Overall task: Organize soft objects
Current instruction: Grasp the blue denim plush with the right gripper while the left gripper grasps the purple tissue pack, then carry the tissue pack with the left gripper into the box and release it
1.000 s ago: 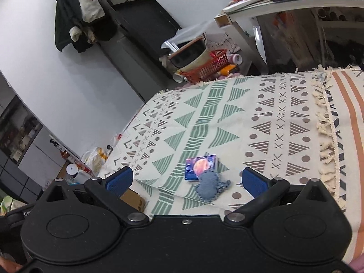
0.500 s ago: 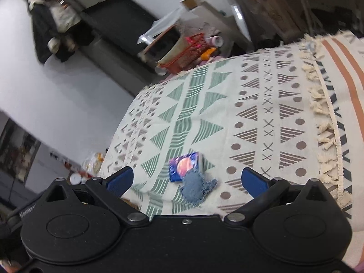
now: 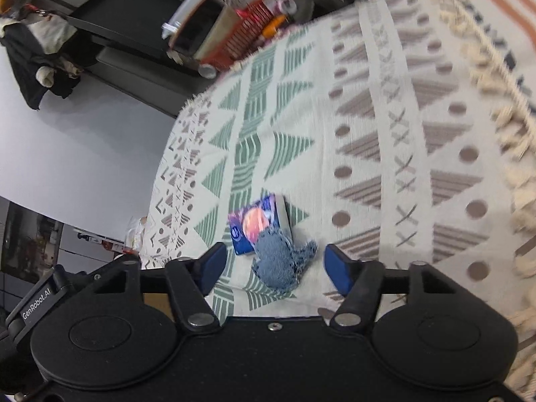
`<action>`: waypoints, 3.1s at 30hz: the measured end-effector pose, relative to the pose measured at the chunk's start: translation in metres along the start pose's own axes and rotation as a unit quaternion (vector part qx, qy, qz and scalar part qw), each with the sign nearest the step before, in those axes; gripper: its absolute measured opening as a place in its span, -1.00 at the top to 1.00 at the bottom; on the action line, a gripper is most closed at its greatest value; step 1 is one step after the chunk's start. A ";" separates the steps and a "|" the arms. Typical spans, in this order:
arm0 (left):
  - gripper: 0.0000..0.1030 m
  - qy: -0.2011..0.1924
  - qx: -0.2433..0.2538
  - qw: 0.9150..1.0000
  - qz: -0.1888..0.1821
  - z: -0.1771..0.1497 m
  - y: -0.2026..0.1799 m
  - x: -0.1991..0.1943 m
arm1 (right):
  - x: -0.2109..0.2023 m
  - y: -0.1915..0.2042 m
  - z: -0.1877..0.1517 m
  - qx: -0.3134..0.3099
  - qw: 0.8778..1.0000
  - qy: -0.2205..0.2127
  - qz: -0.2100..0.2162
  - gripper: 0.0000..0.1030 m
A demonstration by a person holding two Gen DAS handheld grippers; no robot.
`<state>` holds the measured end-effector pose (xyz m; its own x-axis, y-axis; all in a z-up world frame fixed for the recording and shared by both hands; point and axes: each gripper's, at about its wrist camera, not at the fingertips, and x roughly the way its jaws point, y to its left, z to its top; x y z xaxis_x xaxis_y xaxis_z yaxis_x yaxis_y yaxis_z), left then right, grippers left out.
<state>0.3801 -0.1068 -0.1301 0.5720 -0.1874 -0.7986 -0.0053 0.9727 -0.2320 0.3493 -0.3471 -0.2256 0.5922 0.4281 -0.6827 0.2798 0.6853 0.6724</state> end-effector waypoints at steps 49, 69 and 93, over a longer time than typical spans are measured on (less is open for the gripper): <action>-0.46 0.052 0.047 0.998 0.001 -0.016 -0.043 0.119 | 0.035 -0.014 0.004 0.022 0.998 -0.006 -0.061 0.58; -0.46 -0.002 0.027 1.000 0.002 -0.015 -0.003 0.005 | -0.018 0.033 -0.006 -0.046 0.997 -0.051 -0.019 0.58; -0.46 -0.060 -0.017 0.998 0.016 -0.014 0.088 -0.100 | -0.053 0.117 -0.051 -0.149 0.983 -0.107 0.000 0.58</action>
<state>0.3111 -0.0047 -0.0785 0.6648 -0.1363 -0.7345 -0.0518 0.9724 -0.2273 0.3115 -0.2599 -0.1254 0.7461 0.3167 -0.5857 0.0644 0.8412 0.5369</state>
